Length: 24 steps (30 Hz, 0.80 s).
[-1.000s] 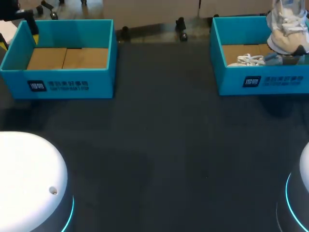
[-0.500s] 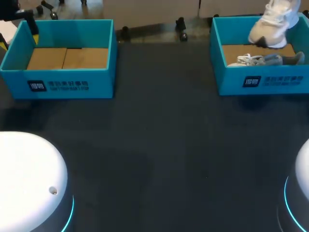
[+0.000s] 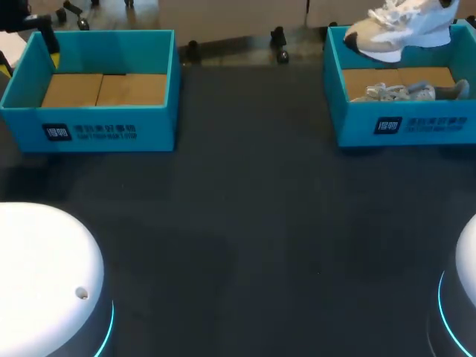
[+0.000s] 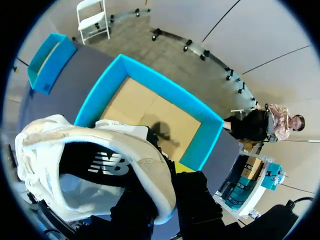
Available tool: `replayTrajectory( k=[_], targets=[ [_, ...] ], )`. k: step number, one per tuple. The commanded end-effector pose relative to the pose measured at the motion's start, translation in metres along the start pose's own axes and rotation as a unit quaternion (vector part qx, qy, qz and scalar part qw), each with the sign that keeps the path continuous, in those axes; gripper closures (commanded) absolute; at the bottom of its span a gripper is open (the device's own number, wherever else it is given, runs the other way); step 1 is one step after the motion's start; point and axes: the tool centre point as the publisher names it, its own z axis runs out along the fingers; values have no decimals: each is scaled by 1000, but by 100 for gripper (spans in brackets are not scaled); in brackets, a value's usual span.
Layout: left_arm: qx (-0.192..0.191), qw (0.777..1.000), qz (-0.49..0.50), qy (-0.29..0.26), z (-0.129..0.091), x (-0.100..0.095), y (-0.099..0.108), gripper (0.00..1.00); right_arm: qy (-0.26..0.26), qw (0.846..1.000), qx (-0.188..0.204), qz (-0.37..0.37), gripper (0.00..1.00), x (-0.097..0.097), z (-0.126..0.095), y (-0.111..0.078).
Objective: Take the shoe out of the shoebox, open the shoe tongue, remove and reinsert the insole, then place the shoe into the shoebox
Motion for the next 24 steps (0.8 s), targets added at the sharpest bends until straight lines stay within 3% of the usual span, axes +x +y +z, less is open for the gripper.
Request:
replayTrajectory(
  k=[1,6,11,15,20,24],
  targets=[
    [1,1000,0,0,0,0,1,0,2,1000,2,0,100,-1,-2,2],
    [1,1000,0,0,0,0,1,0,5,1000,-9,13,100,-3,-2,2],
    [1,1000,0,0,0,0,1,0,2,990,15,140,100,-10,2,-7],
    [1,1000,0,0,0,0,1,0,-7,982,10,190,100,-2,3,-11],
    [1,1000,0,0,0,0,1,0,-22,972,34,232,100,11,11,-7],
    [1,1000,0,0,0,0,1,0,-22,972,34,232,100,11,11,-7]
  ],
)
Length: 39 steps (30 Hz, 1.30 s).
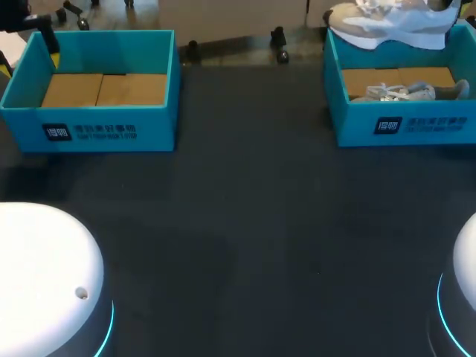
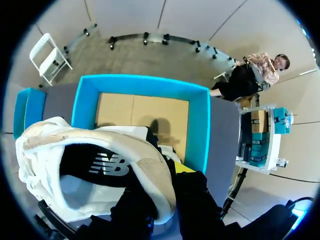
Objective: Take the shoe out of the shoebox, open the shoe tongue, remove and reinsert the insole, then place the shoe into the shoebox
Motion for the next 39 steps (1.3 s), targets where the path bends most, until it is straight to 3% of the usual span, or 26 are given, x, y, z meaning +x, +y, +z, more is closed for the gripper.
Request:
replayTrajectory(
  k=[1,17,25,29,32,39],
  targets=[
    [1,1000,0,0,0,0,1,0,-4,1000,2,0,100,4,-2,3],
    [1,1000,0,0,0,0,1,0,-4,1000,2,0,100,4,-2,3],
    [1,1000,0,0,0,0,1,0,-38,999,16,-24,100,-9,26,5],
    [1,1000,0,0,0,0,1,0,-40,999,2,-34,100,-13,39,12],
    [1,1000,0,0,0,0,1,0,-37,999,-10,-8,100,-17,52,7],
    [1,1000,0,0,0,0,1,0,-37,999,-10,-8,100,-17,52,7]
  ],
)
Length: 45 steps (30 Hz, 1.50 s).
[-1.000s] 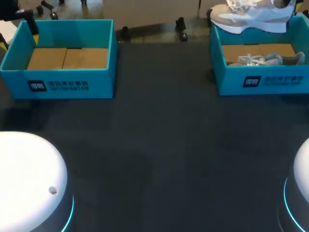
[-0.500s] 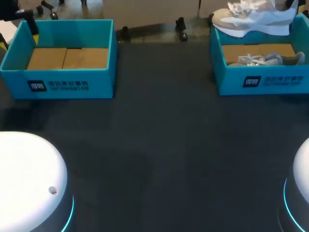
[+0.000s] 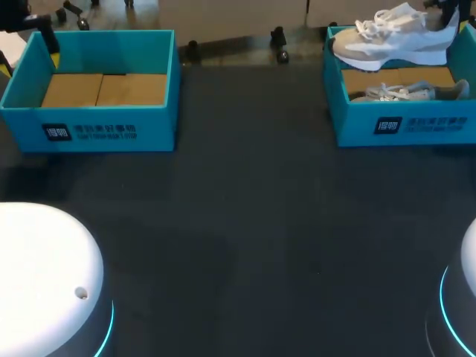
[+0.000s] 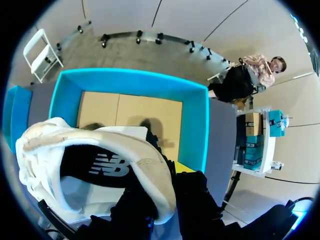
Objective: Take the shoe out of the shoebox, open the shoe tongue, remove and reinsert the insole, then place the shoe into the shoebox
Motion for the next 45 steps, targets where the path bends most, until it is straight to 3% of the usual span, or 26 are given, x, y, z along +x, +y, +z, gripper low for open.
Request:
replayTrajectory(
  k=[1,9,11,20,31,45],
  targets=[
    [1,1000,0,0,0,0,1,0,0,1000,-2,0,100,0,-2,-2],
    [1,1000,0,0,0,0,1,0,11,1000,-9,-1,100,-3,-2,-3],
    [1,1000,0,0,0,0,1,0,-15,1000,-2,11,100,-6,-1,0],
    [1,1000,0,0,0,0,1,0,-38,999,6,15,100,-21,10,5],
    [1,1000,0,0,0,0,1,0,-40,999,9,21,100,-25,29,-2],
    [1,1000,0,0,0,0,1,0,-45,998,16,27,100,-29,33,-15]
  ],
)
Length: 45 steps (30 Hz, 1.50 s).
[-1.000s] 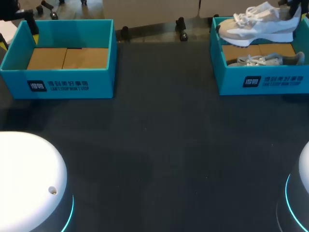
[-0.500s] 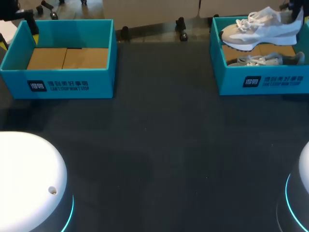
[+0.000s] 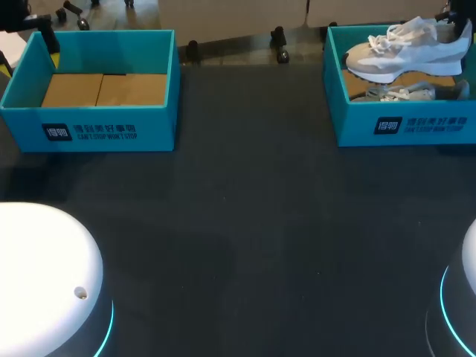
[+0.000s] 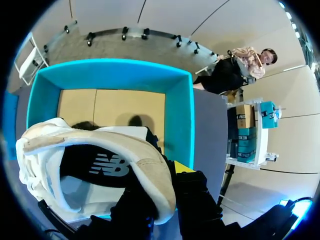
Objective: Take the shoe out of the shoebox, open the shoe tongue, remove and reinsert the insole, then place the shoe into the shoebox
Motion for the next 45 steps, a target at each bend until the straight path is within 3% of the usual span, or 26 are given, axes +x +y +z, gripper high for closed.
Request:
replayTrajectory(
  k=[1,11,21,34,39,45],
  targets=[
    [1,1000,0,0,0,0,1,0,4,1000,-3,-2,100,1,0,-1],
    [1,1000,0,0,0,0,1,0,-15,1000,-18,-4,100,-8,-15,22],
    [1,1000,0,0,0,0,1,0,-26,999,-23,34,100,-13,-6,38],
    [1,1000,0,0,0,0,1,0,-15,999,-23,45,100,-14,-3,38],
    [1,1000,0,0,0,0,1,0,-48,997,-24,47,100,-7,8,35],
    [1,1000,0,0,0,0,1,0,-43,997,-31,51,100,-7,15,33]
  ],
)
